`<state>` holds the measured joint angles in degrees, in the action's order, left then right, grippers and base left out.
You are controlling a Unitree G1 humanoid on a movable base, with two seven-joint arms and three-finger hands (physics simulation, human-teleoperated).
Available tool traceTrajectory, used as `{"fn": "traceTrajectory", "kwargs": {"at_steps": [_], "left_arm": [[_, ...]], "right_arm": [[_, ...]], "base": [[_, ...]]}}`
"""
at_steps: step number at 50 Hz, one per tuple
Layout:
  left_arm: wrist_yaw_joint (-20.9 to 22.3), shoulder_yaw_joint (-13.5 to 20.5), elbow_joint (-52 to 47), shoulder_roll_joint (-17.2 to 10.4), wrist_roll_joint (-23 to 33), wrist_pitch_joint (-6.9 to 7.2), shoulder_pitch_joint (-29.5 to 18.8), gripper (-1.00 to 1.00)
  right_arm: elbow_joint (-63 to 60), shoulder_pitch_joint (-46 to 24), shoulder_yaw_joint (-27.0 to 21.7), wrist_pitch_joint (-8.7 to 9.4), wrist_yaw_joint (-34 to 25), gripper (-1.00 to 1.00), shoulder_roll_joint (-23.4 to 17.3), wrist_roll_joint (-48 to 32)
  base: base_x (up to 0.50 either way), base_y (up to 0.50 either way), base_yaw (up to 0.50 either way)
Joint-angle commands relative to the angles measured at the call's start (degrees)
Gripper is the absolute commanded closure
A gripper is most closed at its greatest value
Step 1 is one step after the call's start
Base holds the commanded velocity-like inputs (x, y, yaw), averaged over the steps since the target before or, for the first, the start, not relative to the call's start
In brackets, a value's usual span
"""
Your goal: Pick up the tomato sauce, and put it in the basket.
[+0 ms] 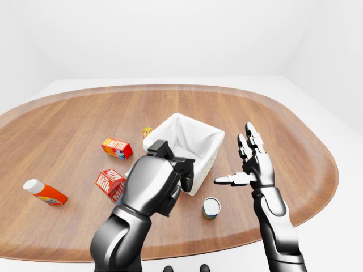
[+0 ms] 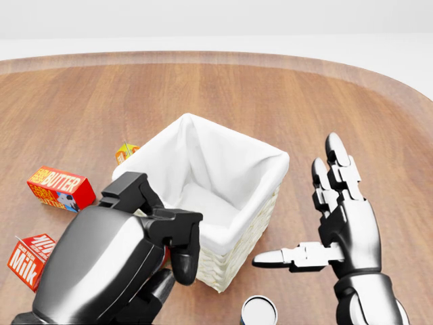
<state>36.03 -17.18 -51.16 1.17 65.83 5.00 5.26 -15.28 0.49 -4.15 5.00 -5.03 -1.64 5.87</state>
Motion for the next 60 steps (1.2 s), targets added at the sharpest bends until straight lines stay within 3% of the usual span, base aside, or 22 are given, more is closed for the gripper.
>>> {"fn": "traceTrajectory", "kwargs": {"at_steps": [1, 10, 21, 32, 45, 54, 60], "left_arm": [[3.97, 3.27, 2.19, 2.84, 3.62, 0.00, -7.24, 1.00], [3.97, 7.49, 7.84, 3.56, 5.82, 0.00, -17.64, 1.00], [3.97, 7.93, 10.44, 4.52, 6.70, 0.00, -21.11, 1.00], [3.97, 9.52, 15.70, 4.21, 6.22, 0.00, -27.95, 1.00], [3.94, 12.32, 27.74, 0.68, -5.48, 0.00, -33.37, 1.00], [-4.46, 14.66, 42.77, -2.66, -16.26, 0.00, -38.55, 1.00], [-6.51, 15.20, 48.05, -4.43, -19.16, 0.00, -42.06, 1.00]], "right_arm": [[0.14, -0.07, -0.02, 0.00, 0.03, -1.00, -0.02, -0.01], [0.29, -0.03, 0.02, 0.00, 0.00, -1.00, 0.01, -0.08], [0.17, -0.05, 0.01, 0.00, 0.01, -1.00, -0.01, -0.06], [0.09, -0.20, -0.04, 0.00, 0.10, -1.00, -0.03, -0.02], [0.13, -0.07, 0.05, 0.00, 0.12, -1.00, -0.04, -0.06], [0.02, -0.68, -0.28, 0.00, 0.27, -1.00, -0.14, 0.19], [0.44, -0.51, -0.13, 0.00, 0.21, -1.00, -0.09, 0.08]], "base": [[0.00, 0.00, 0.00], [0.00, 0.00, 0.00], [0.00, 0.00, 0.00], [0.00, 0.00, 0.00], [0.00, 0.00, 0.00], [0.00, 0.00, 0.00], [0.00, 0.00, 0.00]]}}
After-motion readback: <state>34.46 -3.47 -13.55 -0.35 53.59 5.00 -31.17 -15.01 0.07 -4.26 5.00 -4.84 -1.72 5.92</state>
